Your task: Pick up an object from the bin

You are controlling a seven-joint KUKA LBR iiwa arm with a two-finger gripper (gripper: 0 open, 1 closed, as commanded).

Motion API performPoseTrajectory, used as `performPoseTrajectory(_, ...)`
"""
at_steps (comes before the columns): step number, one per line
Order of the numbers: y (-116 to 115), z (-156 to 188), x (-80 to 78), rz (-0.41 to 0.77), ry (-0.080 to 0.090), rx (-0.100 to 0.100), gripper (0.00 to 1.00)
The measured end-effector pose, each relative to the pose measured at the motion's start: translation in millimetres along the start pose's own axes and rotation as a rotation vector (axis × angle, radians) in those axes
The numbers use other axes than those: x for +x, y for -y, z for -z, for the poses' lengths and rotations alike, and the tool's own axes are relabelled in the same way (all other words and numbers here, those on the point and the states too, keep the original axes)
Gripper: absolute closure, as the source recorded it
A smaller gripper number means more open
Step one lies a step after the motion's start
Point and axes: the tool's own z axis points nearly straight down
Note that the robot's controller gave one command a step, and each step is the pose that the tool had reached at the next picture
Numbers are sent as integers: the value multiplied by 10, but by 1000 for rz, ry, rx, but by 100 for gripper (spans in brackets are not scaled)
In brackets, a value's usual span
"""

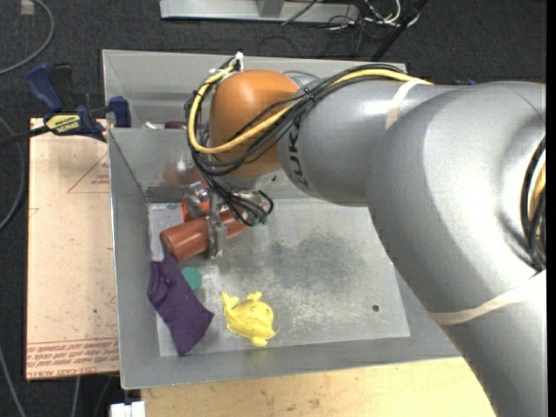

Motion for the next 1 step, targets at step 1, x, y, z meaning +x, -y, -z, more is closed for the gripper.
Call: performPoseTrajectory(1,0,1,-1,0,1,0,100)
